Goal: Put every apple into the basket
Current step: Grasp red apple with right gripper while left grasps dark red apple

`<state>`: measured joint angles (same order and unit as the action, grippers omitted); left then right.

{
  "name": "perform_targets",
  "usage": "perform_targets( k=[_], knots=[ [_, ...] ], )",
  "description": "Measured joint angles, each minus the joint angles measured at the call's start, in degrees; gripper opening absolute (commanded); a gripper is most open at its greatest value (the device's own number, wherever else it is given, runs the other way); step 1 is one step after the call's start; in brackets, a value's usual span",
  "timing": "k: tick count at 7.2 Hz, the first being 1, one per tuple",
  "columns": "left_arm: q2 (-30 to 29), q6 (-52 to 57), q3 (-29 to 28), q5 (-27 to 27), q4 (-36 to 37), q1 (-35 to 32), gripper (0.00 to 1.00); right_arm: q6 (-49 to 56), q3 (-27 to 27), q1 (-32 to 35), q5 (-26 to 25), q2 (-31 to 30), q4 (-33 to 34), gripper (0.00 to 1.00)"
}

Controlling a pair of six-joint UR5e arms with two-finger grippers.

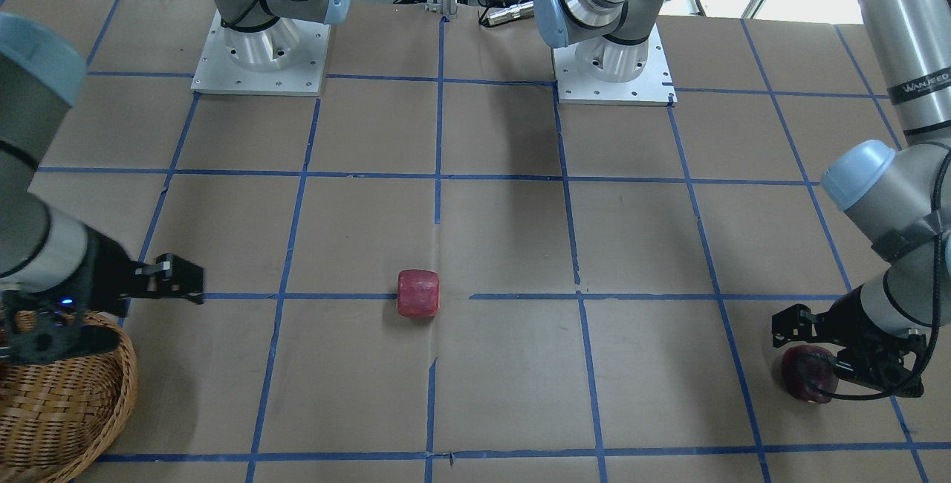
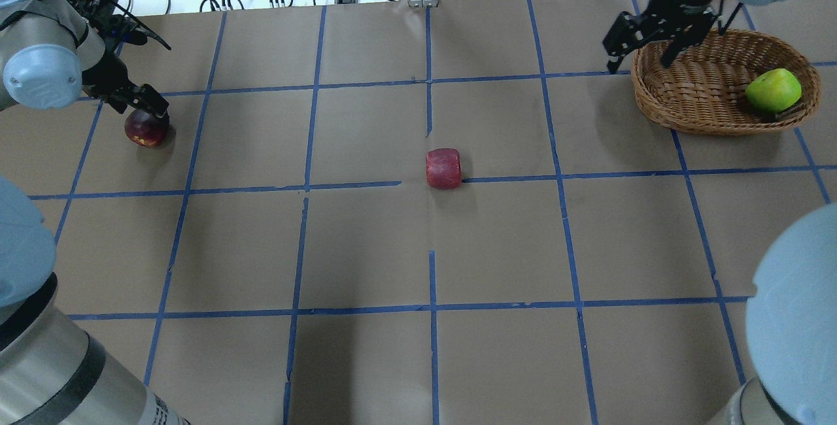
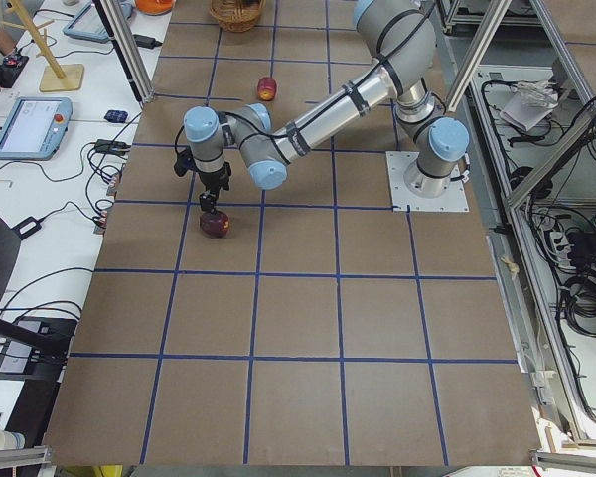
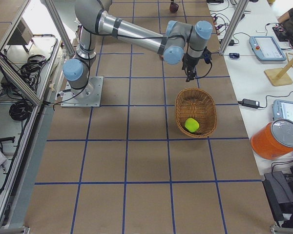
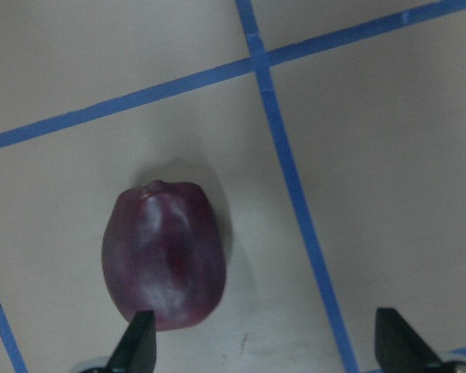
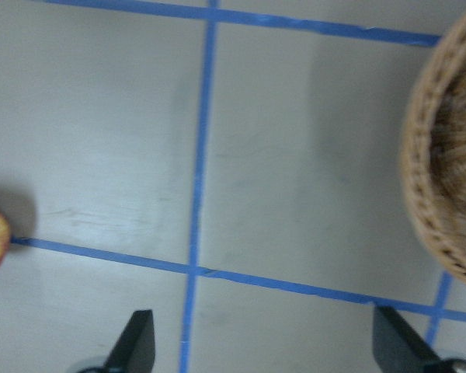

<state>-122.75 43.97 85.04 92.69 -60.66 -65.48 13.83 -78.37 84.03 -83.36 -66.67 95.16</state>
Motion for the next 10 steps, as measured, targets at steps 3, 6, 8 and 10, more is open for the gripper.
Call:
perform_targets(
  k=[3, 6, 8, 10],
  knots=[
    [-4.25, 2.73, -0.98, 3.64, 3.43, 0.50, 1.00, -16.64, -2.57, 14.10, 3.25, 0.89, 0.55, 1.00],
    [-5.60, 2.66, -1.08, 3.41, 4.62, 0.57, 0.11, -25.21, -9.12, 19.11, 3.32, 4.23, 10.92, 1.00],
    [-4.27, 2.13, -0.76, 3.24, 2.85, 0.34, 0.04, -32.92, -11.91, 20.43, 6.38, 6.59, 17.43, 1.00],
    [0.43, -3.39, -0.63, 1.80, -5.87, -0.27, 0.04, -36.00, -12.43, 20.78, 8.26, 7.29, 18.55, 1.00]
  ],
)
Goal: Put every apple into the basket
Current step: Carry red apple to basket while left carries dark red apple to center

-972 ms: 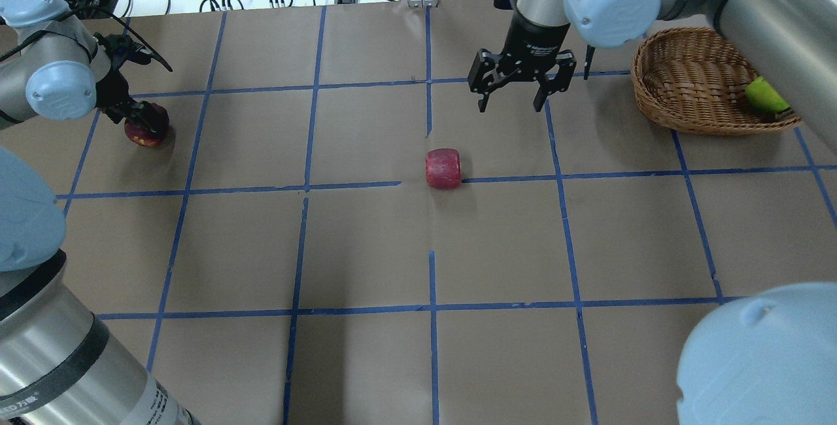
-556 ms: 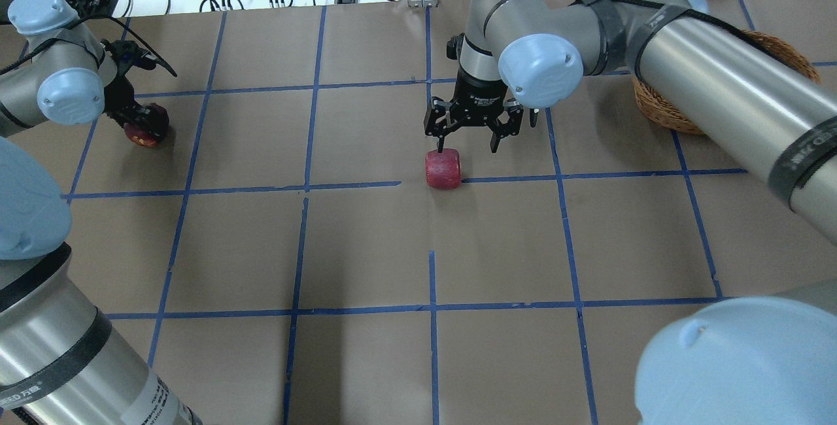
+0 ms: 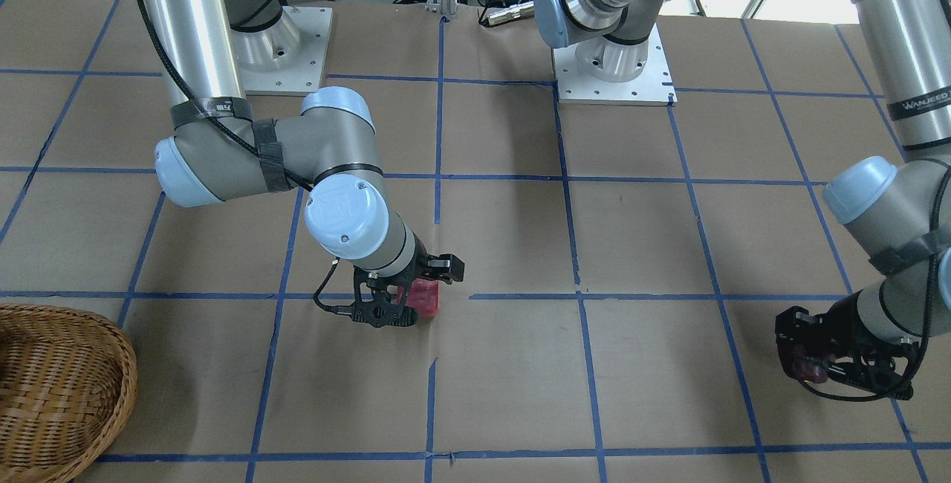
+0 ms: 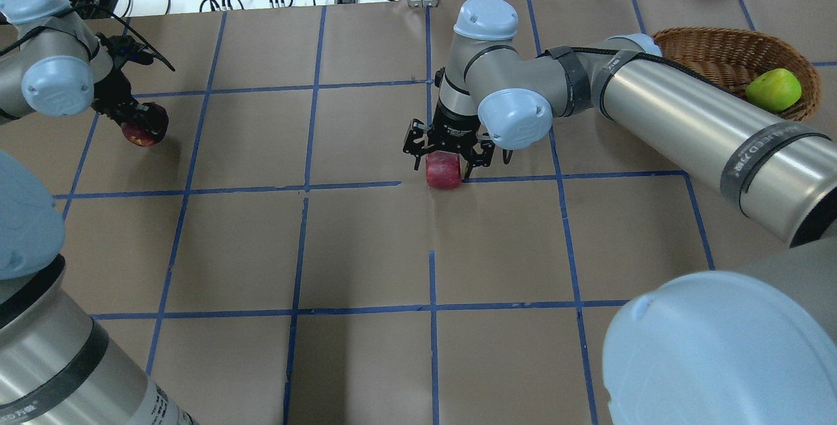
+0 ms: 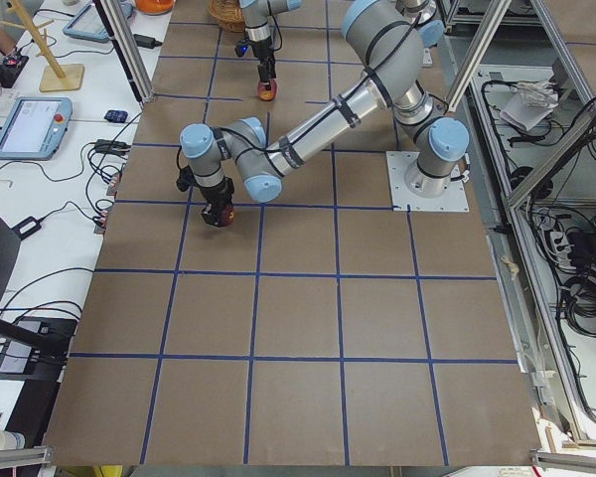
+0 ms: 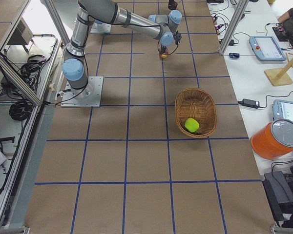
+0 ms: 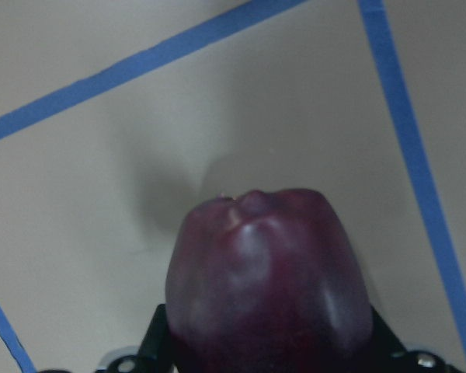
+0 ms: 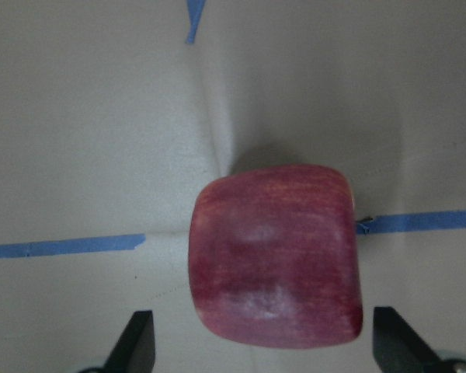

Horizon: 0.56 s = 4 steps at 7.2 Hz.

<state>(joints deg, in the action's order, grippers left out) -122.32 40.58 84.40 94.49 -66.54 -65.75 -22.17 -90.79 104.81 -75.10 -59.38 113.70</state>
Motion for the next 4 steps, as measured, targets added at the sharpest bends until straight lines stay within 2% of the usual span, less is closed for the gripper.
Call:
perform_targets(
  k=[1, 2, 3, 4],
  knots=[
    [3.20, -5.86, 0.63, -2.47, -4.44, -0.66, 0.04, -0.23, -0.11, 0.02, 0.03, 0.68, 0.36, 1.00],
    [6.16, -12.59, 1.14, -6.25, -9.04, -1.64, 0.04, -0.26, -0.19, 0.04, -0.28, 1.79, 2.06, 0.71],
    [8.56, -18.96, 1.46, -9.18, -12.56, -3.45, 0.04, -0.41, -0.23, 0.03, -0.65, 2.69, 4.76, 0.26],
    [10.65, -25.19, 1.69, -11.38, -15.06, -6.62, 0.04, -0.28, -0.15, 0.00, -1.53, 3.08, 6.52, 0.00]
  ],
)
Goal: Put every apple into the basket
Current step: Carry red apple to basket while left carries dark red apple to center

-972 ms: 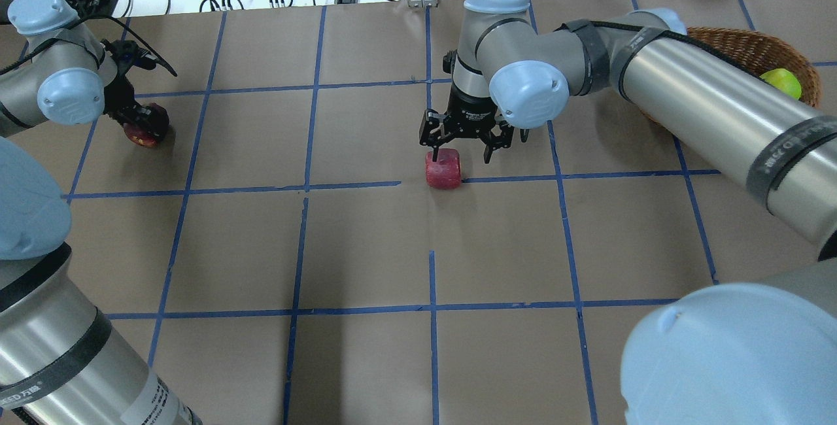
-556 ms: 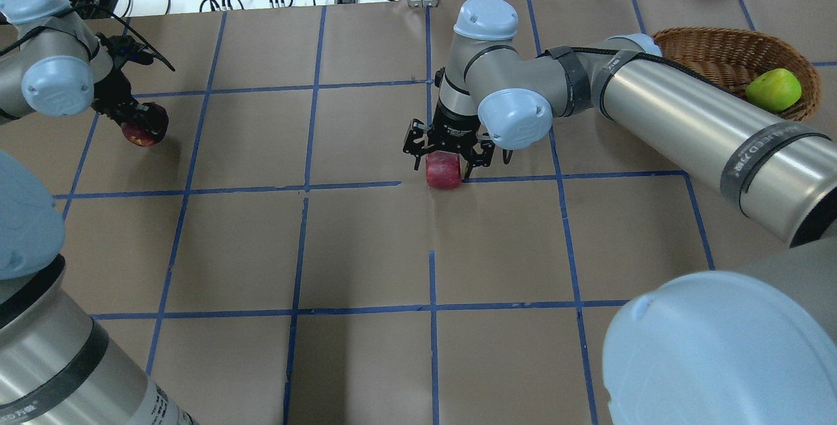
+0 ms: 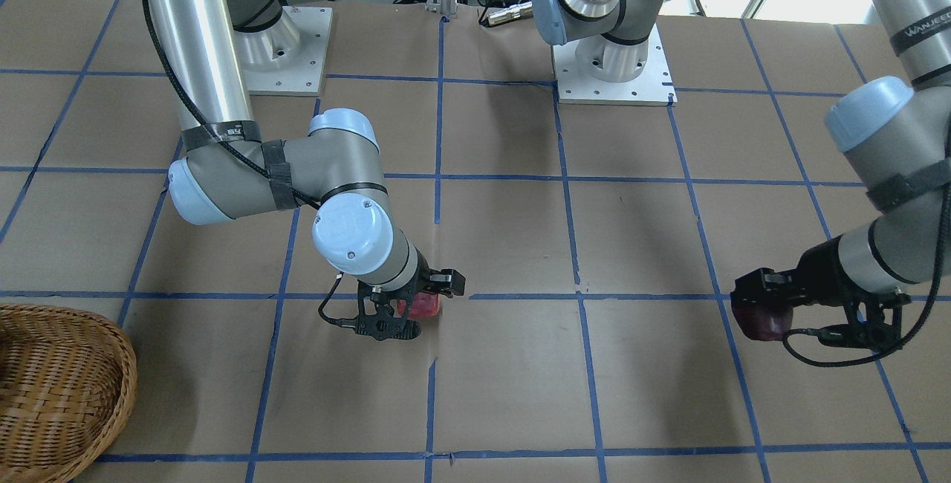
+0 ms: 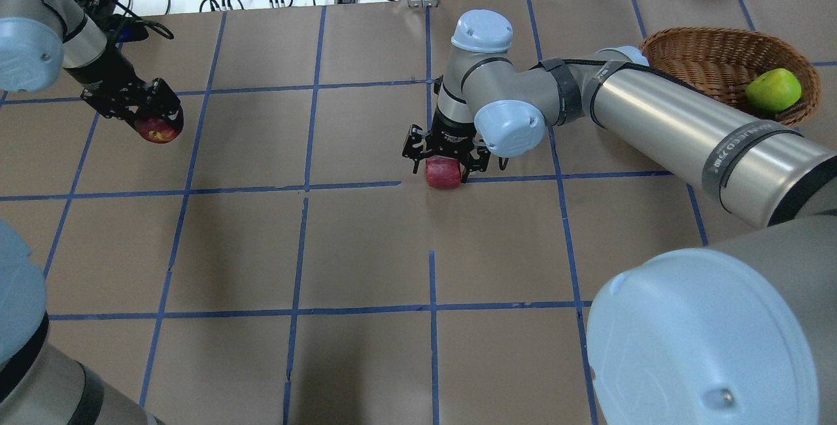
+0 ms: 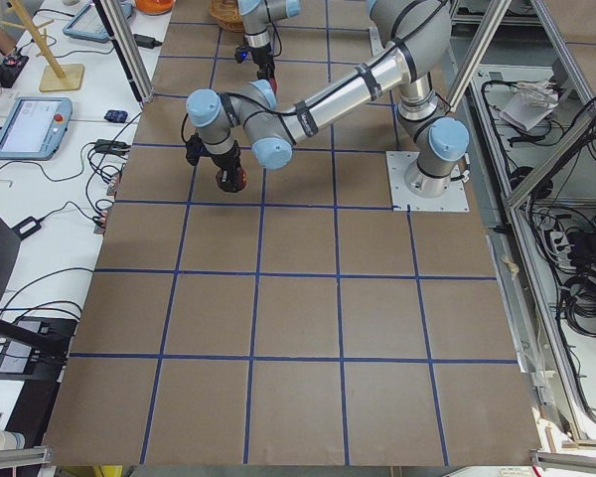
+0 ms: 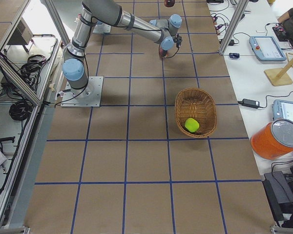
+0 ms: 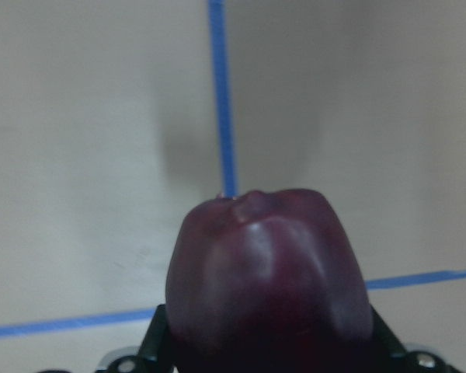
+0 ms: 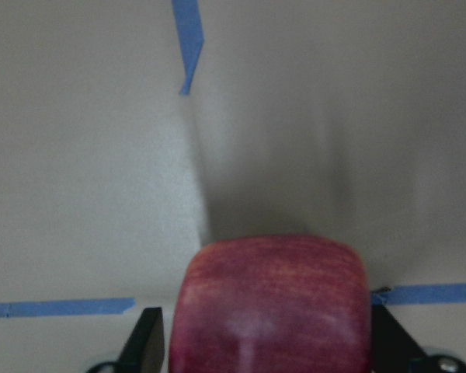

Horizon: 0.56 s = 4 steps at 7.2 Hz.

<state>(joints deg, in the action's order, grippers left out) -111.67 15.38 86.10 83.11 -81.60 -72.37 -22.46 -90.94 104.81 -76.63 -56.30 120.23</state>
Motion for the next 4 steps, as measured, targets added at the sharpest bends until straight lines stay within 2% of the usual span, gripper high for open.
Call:
perform_targets(
  k=[2, 4],
  knots=[
    [2.85, -11.47, 1.39, -2.41, -1.60, -7.73, 0.04, 1.49, 0.44, -0.58, -4.06, -0.32, 0.77, 0.00],
    [3.20, -19.43, 4.52, -3.03, 1.54, -14.68, 0.04, 2.01, 0.91, -2.58, -5.43, -2.99, -0.11, 0.00]
  ],
)
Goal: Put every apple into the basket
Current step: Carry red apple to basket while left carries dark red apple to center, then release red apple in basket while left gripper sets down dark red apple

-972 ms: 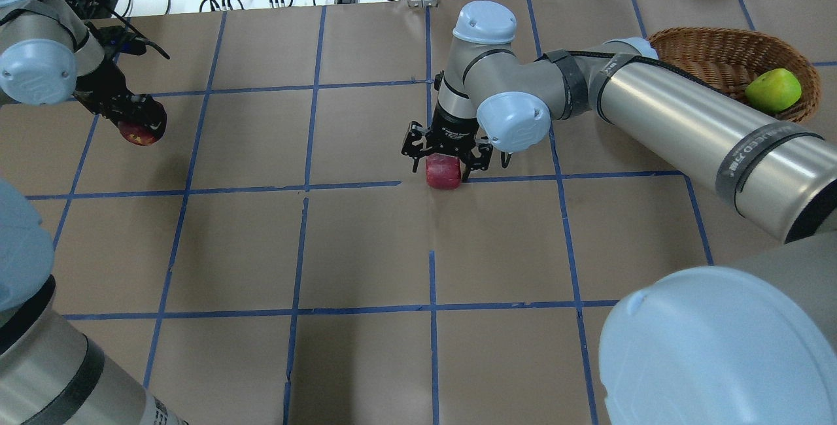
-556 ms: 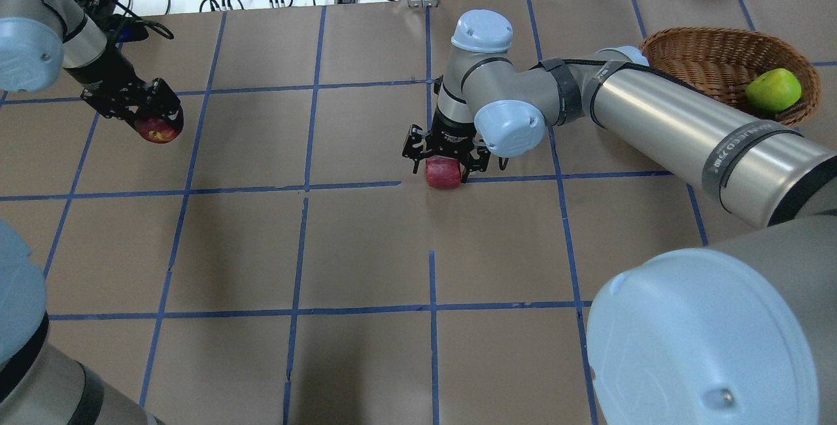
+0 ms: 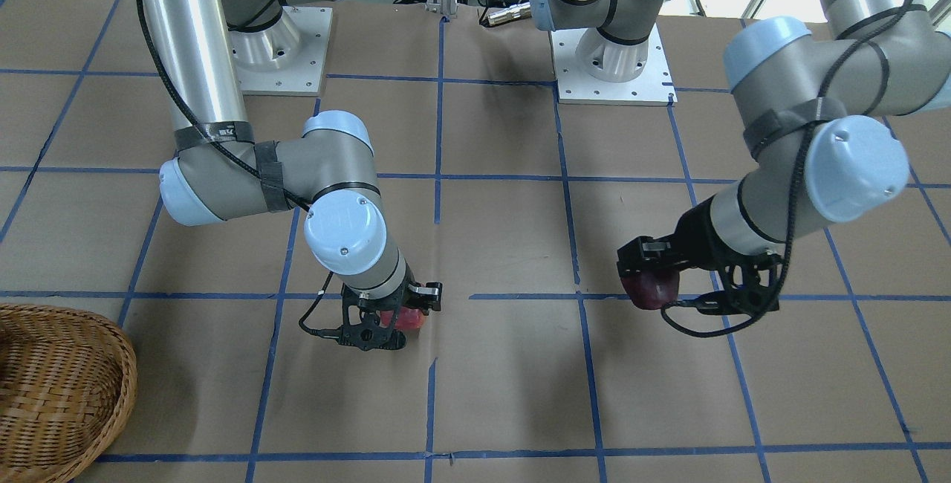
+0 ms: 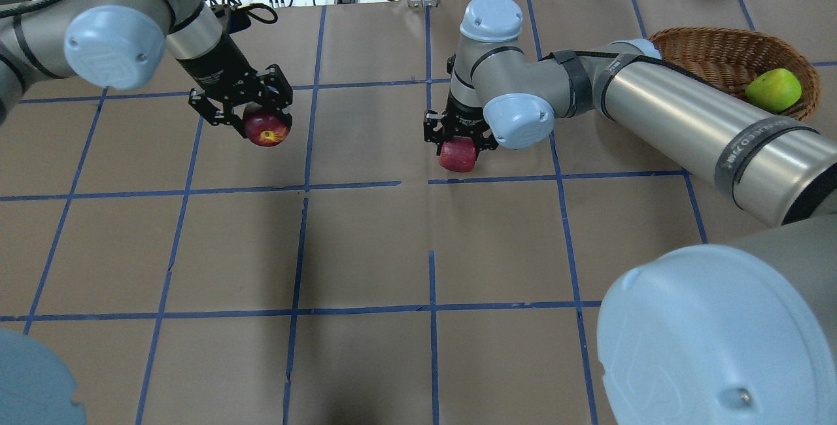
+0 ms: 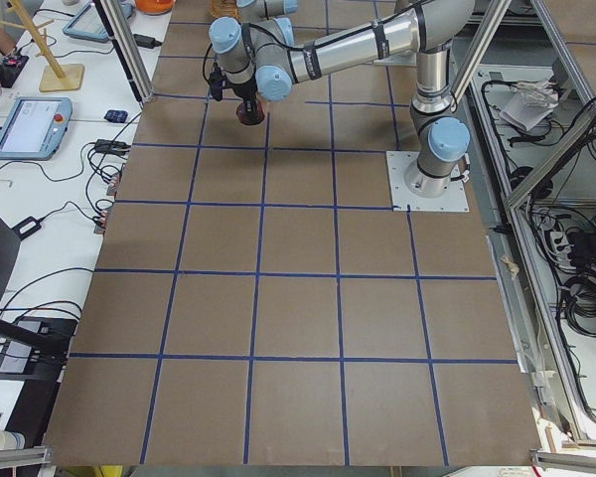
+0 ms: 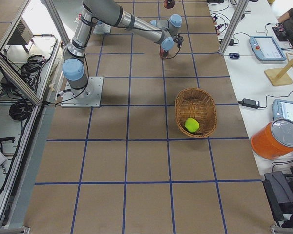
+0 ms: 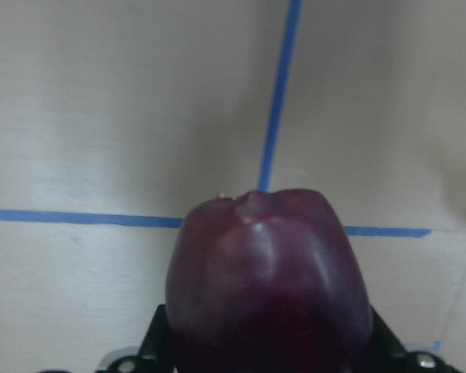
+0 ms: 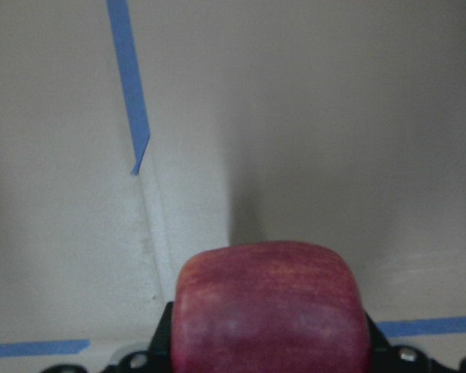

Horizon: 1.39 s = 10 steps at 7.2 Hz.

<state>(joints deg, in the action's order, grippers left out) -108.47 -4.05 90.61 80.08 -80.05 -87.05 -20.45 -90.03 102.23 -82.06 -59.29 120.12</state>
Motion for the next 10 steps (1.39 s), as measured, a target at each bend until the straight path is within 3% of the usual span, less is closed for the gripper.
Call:
perform_targets(
  k=[2, 3, 5, 7, 8, 9, 10],
  knots=[
    [-2.94, -12.23, 3.10, -0.07, 13.22, -10.78, 0.06, 5.52, 3.03, -7.99, -0.85, -5.05, -7.46, 0.00],
    [-5.36, -15.71, 3.87, 0.18, 19.60, -16.18, 0.10, 13.66, 5.99, -13.94, -2.77, -6.32, -12.61, 0.00],
    [-9.86, -17.71, 4.66, 0.69, 25.65, -22.03, 0.83, 31.31, 10.11, -23.76, -9.92, -5.70, -15.75, 0.00],
    [-11.49, -17.65, 5.72, 0.89, 26.60, -23.19, 1.00, 43.08, 10.98, -30.91, -13.96, -1.93, -11.60, 0.00],
    [-10.88, -17.33, 5.75, 1.10, 26.66, -23.14, 1.00, 47.07, 10.96, -33.26, -14.78, 0.39, -7.90, 0.06],
    [-9.19, -17.25, 5.51, 1.66, 25.95, -22.61, 1.00, 49.47, 10.99, -34.74, -15.08, 2.32, -4.67, 0.42],
    [-6.54, -17.25, 5.34, 2.26, 23.62, -21.45, 1.00, 50.51, 11.07, -35.53, -15.03, 3.55, -2.89, 0.65]
  ],
)
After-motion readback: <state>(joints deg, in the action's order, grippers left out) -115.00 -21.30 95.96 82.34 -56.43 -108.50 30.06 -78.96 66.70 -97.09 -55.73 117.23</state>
